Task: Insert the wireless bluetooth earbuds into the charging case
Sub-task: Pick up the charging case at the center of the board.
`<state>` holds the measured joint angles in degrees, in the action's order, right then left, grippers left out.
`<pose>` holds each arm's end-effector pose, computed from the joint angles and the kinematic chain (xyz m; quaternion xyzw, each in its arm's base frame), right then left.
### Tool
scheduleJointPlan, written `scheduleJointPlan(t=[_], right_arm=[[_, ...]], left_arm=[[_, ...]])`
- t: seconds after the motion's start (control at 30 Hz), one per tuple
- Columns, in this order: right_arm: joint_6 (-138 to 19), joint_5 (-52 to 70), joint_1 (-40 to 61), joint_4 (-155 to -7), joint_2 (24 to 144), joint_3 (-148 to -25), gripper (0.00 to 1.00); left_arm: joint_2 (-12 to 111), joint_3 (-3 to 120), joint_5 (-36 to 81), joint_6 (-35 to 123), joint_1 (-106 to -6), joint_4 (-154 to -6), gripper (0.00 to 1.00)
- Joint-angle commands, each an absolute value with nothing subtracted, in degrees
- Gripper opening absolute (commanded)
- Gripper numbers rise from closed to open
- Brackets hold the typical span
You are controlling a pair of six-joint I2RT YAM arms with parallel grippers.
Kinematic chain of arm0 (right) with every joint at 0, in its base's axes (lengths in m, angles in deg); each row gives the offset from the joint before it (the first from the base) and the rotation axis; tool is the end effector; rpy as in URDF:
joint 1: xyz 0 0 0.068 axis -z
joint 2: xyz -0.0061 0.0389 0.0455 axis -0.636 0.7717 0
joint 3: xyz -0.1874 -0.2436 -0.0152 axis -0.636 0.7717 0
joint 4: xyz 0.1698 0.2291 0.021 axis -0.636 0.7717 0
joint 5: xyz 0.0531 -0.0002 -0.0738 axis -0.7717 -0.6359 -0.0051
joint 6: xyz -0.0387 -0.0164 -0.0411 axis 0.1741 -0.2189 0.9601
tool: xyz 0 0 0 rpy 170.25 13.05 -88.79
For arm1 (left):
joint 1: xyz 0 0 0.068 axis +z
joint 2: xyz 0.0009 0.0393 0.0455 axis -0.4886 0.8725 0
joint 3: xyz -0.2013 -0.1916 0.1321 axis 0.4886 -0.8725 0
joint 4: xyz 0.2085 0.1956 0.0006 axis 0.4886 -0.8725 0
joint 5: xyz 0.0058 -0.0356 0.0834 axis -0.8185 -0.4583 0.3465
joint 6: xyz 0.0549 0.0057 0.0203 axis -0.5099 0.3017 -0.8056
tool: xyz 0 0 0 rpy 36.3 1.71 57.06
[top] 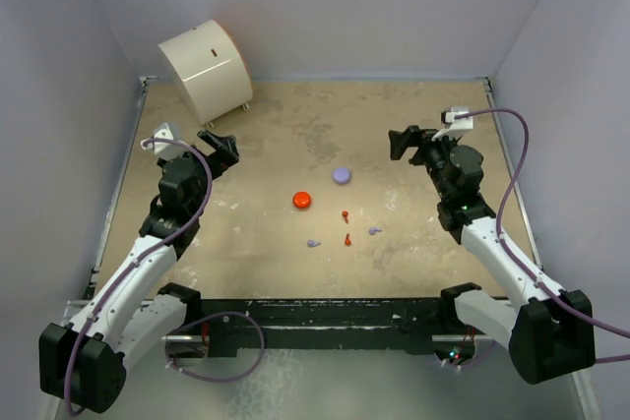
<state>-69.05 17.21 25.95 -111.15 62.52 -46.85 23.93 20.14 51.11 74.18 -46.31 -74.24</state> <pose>0.2495 0.0594 0.3294 0.0222 0.6703 0.1852 0.7183 0.2119 -0.0497 0.3092 -0.2689 0.7038 -0.1975 0.6271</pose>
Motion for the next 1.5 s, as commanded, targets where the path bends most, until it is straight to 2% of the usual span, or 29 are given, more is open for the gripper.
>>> scheduleJointPlan(t=[0.0, 0.27, 0.43, 0.57, 0.83, 1.2, 1.47], right_arm=[[-68.2, 20.2, 25.8, -112.6, 60.8, -48.6, 1.00], [-68.5, 19.8, 25.6, -110.5, 59.4, -48.7, 1.00], [-67.7, 20.2, 25.3, -109.1, 58.7, -48.6, 1.00], [-68.5, 17.9, 23.9, -109.8, 59.6, -48.4, 1.00], [-67.7, 19.1, 13.1, -110.5, 71.4, -49.2, 0.97], [-70.1, 19.6, 3.3, -114.0, 83.8, -51.0, 0.96], [-73.3, 24.0, 1.4, -112.5, 90.1, -56.1, 0.96]], left_arm=[[22.8, 23.1, 49.9, 72.8, -46.6, -71.8, 1.00], [22.5, 23.5, 46.6, 70.1, -46.6, -73.7, 1.00], [20.6, 20.6, 47.5, 70.1, -46.6, -70.6, 1.00], [21.5, 22.3, 47.9, 69.4, -46.6, -73.9, 1.00], [20.6, 17.6, 44.3, 69.9, -46.7, -74.2, 0.94], [21.3, 11.6, 43.6, 72.8, -47.8, -71.2, 0.91], [21.6, 11.0, 43.1, 73.3, -48.0, -71.2, 0.91]])
